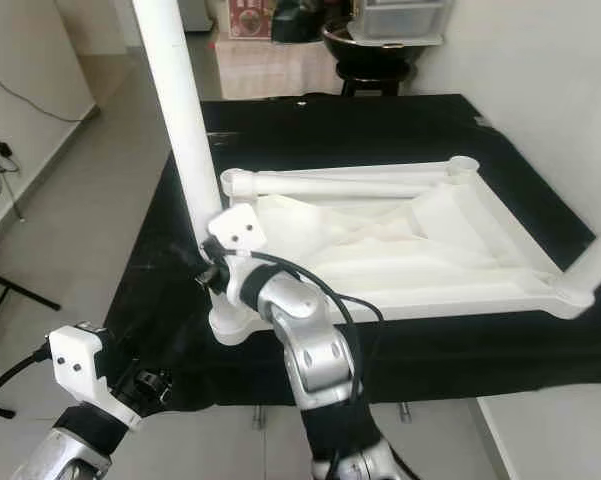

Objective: Building children table

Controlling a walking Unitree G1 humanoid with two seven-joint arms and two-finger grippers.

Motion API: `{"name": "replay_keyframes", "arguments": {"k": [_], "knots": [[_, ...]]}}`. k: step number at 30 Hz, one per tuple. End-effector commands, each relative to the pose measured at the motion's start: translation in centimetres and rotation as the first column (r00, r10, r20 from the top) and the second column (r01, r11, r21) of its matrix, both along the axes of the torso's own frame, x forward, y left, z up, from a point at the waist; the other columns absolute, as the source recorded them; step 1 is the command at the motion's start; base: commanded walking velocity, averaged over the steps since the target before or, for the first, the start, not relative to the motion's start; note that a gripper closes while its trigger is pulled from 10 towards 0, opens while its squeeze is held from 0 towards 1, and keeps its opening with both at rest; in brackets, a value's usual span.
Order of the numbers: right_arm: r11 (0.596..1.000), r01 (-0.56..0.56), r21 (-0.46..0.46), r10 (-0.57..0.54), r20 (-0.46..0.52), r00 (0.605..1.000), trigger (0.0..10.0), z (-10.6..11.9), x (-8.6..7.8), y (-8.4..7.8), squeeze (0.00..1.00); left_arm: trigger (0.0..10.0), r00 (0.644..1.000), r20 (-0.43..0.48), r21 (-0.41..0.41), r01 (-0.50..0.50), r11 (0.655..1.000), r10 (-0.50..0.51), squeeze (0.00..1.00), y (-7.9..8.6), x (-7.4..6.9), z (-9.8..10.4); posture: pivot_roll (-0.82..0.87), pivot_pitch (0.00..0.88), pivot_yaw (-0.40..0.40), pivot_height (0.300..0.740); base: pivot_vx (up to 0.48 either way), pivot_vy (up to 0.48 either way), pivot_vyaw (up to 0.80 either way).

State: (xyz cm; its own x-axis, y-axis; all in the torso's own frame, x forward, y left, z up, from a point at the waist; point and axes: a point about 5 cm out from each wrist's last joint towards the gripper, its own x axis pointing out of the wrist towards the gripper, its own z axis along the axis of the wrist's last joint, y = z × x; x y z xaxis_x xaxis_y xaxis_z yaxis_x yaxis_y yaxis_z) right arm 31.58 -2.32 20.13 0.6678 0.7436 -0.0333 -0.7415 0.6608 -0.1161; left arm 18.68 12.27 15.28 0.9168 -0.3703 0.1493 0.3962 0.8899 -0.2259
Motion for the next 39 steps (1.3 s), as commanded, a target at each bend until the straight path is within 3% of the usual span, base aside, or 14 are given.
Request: {"name": "replay_keyframes", "arguments": {"k": [1,3,4,5,6,7,8,24,25,26,27,33,37,39], "knots": [[0.996,-0.083,0.021,0.084,-0.056,0.995,10.0,-0.3,-0.3,0.8,1.00,10.0,0.999,-0.012,0.012,-0.030,0.999,0.030,0.00,0.3,0.1,-0.4,0.10,0.122,-0.011,0.740,0.000,0.000,0.00],[0.950,-0.303,0.068,0.304,0.002,0.953,10.0,1.7,-1.0,1.3,1.00,10.0,1.000,-0.011,0.010,-0.023,1.000,0.023,0.00,0.3,0.0,-0.4,0.10,0.122,-0.012,0.740,0.000,0.000,0.00],[0.916,-0.397,0.062,0.396,0.028,0.918,10.0,2.3,-1.2,1.2,0.82,10.0,1.000,-0.011,0.009,-0.018,1.000,0.018,0.00,0.2,0.0,-0.4,0.10,0.123,-0.013,0.740,0.000,0.000,0.00],[0.892,-0.449,0.055,0.448,0.040,0.893,10.0,2.6,-1.3,1.1,0.82,10.0,1.000,-0.011,0.009,-0.015,1.000,0.015,0.00,0.2,0.0,-0.4,0.10,0.123,-0.013,0.740,0.000,0.000,0.00],[0.859,-0.512,0.029,0.509,0.059,0.859,10.0,3.0,-1.3,0.9,0.00,10.0,1.000,-0.011,0.008,-0.011,1.000,0.012,0.00,0.1,0.0,-0.3,0.10,0.130,-0.011,0.740,0.000,0.000,0.00],[0.859,-0.512,0.029,0.509,0.059,0.859,10.0,3.0,-1.3,0.9,0.00,10.0,1.000,-0.011,0.008,-0.011,1.000,0.012,0.00,0.1,0.0,-0.3,0.10,0.130,-0.011,0.740,0.000,0.000,0.00],[0.778,-0.624,-0.066,0.628,0.083,0.774,10.0,3.4,-1.0,0.4,0.00,10.0,1.000,-0.012,0.005,-0.006,1.000,0.006,0.00,0.0,-0.2,-0.3,0.10,0.134,-0.012,0.740,0.000,0.000,0.00],[0.596,-0.798,-0.090,0.803,0.088,0.590,10.0,7.0,1.8,0.5,0.00,10.0,1.000,-0.018,0.008,-0.009,1.000,0.009,0.00,-0.6,-1.2,-0.1,0.16,0.178,-0.040,0.740,0.000,0.000,0.00],[0.577,-0.812,-0.090,0.817,0.081,0.571,4.4,7.0,2.0,0.6,0.00,10.0,1.000,-0.019,0.009,-0.010,1.000,0.010,0.00,-0.7,-1.3,0.0,0.17,0.185,-0.039,0.740,0.000,0.000,0.00],[0.577,-0.812,-0.090,0.817,0.081,0.571,4.4,7.0,2.0,0.6,0.00,10.0,1.000,-0.019,0.009,-0.010,1.000,0.010,0.00,-0.7,-1.3,0.0,0.17,0.185,-0.039,0.740,0.000,0.000,0.00],[0.549,-0.831,-0.088,0.835,0.064,0.546,0.0,6.8,1.9,0.6,0.00,10.0,1.000,-0.020,0.009,-0.011,1.000,0.012,0.00,-0.7,-1.4,0.0,0.17,0.189,-0.038,0.740,0.000,0.000,0.00],[0.455,-0.887,-0.080,0.890,0.000,0.456,0.0,5.8,1.7,0.4,0.00,10.0,1.000,-0.025,0.010,-0.011,1.000,0.011,0.00,-0.7,-1.7,0.0,0.17,0.193,-0.033,0.740,0.000,0.000,0.00],[0.459,-0.884,-0.085,0.887,-0.004,0.461,0.0,5.6,1.8,0.2,0.00,10.0,1.000,-0.026,0.010,-0.010,1.000,0.010,0.00,-0.7,-1.6,0.0,0.16,0.192,-0.030,0.740,0.000,0.000,0.00],[0.629,-0.768,-0.122,0.774,0.012,0.633,0.0,4.6,2.5,0.2,0.00,10.0,1.000,-0.026,0.009,-0.008,1.000,0.008,0.00,-0.7,-1.6,0.0,0.15,0.192,-0.039,0.740,0.000,0.000,0.00]]}}
